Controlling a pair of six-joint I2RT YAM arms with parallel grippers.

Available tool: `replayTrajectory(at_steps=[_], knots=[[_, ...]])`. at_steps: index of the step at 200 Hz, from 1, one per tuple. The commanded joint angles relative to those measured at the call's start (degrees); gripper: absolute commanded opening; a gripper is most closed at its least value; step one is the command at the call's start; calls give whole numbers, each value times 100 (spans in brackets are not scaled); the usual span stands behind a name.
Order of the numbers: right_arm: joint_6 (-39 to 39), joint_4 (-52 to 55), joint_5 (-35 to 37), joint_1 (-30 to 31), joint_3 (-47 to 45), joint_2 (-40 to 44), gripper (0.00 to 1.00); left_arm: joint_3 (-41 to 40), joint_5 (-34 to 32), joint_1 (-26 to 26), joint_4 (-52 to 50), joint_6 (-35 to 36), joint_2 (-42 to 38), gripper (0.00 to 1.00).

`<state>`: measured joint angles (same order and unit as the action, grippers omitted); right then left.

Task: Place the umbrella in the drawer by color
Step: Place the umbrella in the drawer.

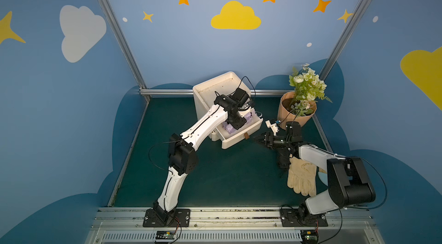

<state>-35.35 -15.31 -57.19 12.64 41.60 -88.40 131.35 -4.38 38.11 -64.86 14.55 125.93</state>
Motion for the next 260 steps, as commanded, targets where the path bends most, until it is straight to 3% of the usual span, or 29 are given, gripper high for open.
replayTrajectory(at_steps=[1, 51, 109, 143, 214, 260], knots=[[-50, -532, -136, 134, 299, -220, 68, 442, -431, -71, -473, 341, 248, 17], [-526, -1159, -134, 254, 540, -822, 58, 600, 118, -72, -576, 365, 348, 17], [-774, -1470, -130, 455, 717, -1314, 56, 608, 331, -58, -720, 493, 528, 18], [-842, -1571, -165, 530, 764, -1347, 45, 611, 377, -67, -855, 607, 641, 18], [-671, -1231, -127, 538, 803, -1272, 9, 1430, -437, -250, -1000, 712, 1249, 19], [-339, -701, -31, 584, 906, -1131, 5, 1840, -1062, -409, -868, 865, 1647, 21]])
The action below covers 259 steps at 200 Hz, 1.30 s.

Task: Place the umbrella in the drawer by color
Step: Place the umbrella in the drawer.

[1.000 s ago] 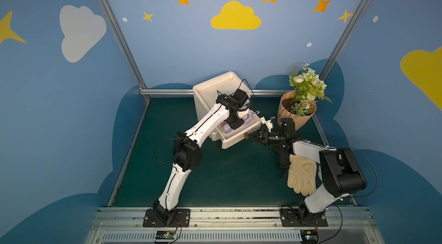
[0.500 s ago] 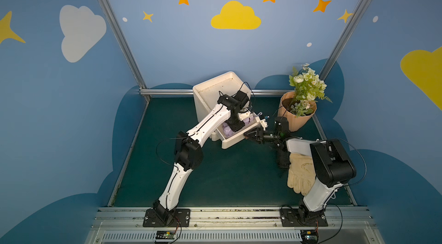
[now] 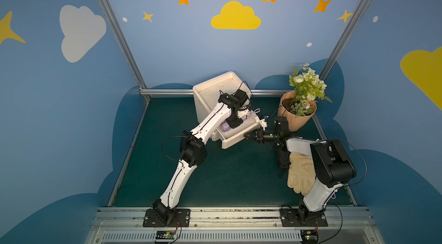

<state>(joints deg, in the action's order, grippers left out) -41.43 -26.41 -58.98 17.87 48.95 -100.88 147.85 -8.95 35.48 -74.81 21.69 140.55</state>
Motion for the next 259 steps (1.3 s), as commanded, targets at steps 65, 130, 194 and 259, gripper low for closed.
replayTrajectory(at_steps=[65, 130, 194, 259], knots=[[282, 462, 185, 90, 203, 139, 5, 154, -596, -11, 221, 212, 31, 57], [329, 523, 264, 90, 242, 52, 5, 190, -223, 151, 1, 0, -698, 80], [368, 574, 341, 85, 392, -28, 5, 341, 328, -74, 19, -586, -1595, 97], [489, 722, 396, 88, 440, -24, 5, 350, 453, -1279, 391, -1493, -1956, 100]])
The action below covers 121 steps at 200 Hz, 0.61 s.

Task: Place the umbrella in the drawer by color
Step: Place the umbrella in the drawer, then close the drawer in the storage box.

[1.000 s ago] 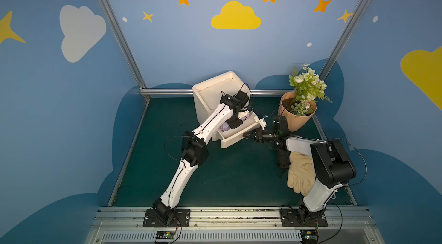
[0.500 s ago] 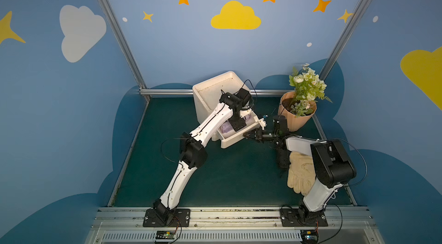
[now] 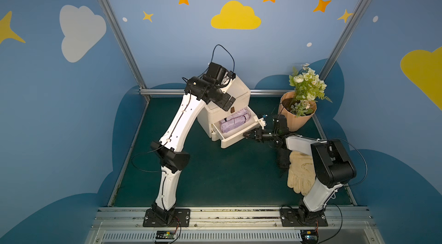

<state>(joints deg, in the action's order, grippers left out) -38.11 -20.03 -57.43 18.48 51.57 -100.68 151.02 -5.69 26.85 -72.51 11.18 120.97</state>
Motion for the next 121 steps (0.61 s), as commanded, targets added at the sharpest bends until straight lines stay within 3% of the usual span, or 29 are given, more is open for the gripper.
replayTrajectory(at_steps=[1, 69, 121], knots=[[160, 85, 241, 26, 178, -41, 5, 33, 129, -430, 169, -446, 4, 100], [247, 166, 212, 35, 178, -30, 5, 49, 181, -1442, 1323, -419, 383, 100], [258, 184, 248, 38, 204, -65, 5, 310, 1118, -1709, 1766, -189, 1073, 100]])
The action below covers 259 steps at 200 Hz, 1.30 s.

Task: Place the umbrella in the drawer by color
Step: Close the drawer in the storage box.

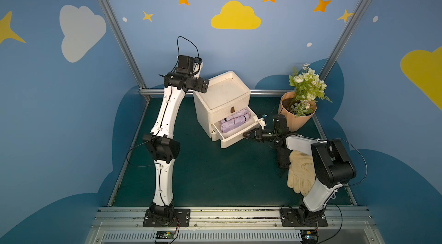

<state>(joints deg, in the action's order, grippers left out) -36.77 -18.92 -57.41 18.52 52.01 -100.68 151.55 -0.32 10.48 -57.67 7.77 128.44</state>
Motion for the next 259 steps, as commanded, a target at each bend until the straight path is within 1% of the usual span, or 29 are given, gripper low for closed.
replayTrajectory(at_steps=[1, 27, 35, 54, 58, 76, 88, 106, 127, 164, 208, 221, 259], knots=[[126, 72, 242, 31, 160, -70, 5, 273, 587, -72, 282, 153, 341, 100], [109, 55, 291, 43, 215, -126, 5, 512, 933, -107, 232, 185, 649, 97], [109, 55, 308, 46, 245, -142, 5, 523, 1130, -116, 206, 197, 691, 96], [135, 89, 355, 66, 363, -200, 5, 518, 1332, -116, 149, 197, 748, 91], [152, 97, 366, 64, 392, -212, 5, 511, 1510, -112, 140, 198, 759, 90], [157, 110, 409, 72, 549, -305, 5, 513, 1634, -116, 94, 189, 802, 85], [144, 92, 449, 89, 677, -386, 5, 514, 1663, -116, 74, 172, 805, 82], [135, 81, 541, 129, 896, -532, 5, 512, 1719, -116, 67, 168, 819, 82], [60, -44, 622, 160, 1153, -759, 6, 508, 1709, -121, 51, 180, 823, 82], [-288, -493, 609, 220, 1652, -1266, 7, 507, 1710, -108, 20, 182, 822, 82], [-434, -627, 733, 233, 2208, -1759, 8, 508, 1686, -102, 5, 196, 806, 82], [-485, -663, 781, 239, 2343, -1872, 10, 508, 1684, -92, 1, 199, 807, 82], [-759, -1007, 988, 255, 2446, -2077, 26, 505, 1647, -81, 1, 172, 811, 82]])
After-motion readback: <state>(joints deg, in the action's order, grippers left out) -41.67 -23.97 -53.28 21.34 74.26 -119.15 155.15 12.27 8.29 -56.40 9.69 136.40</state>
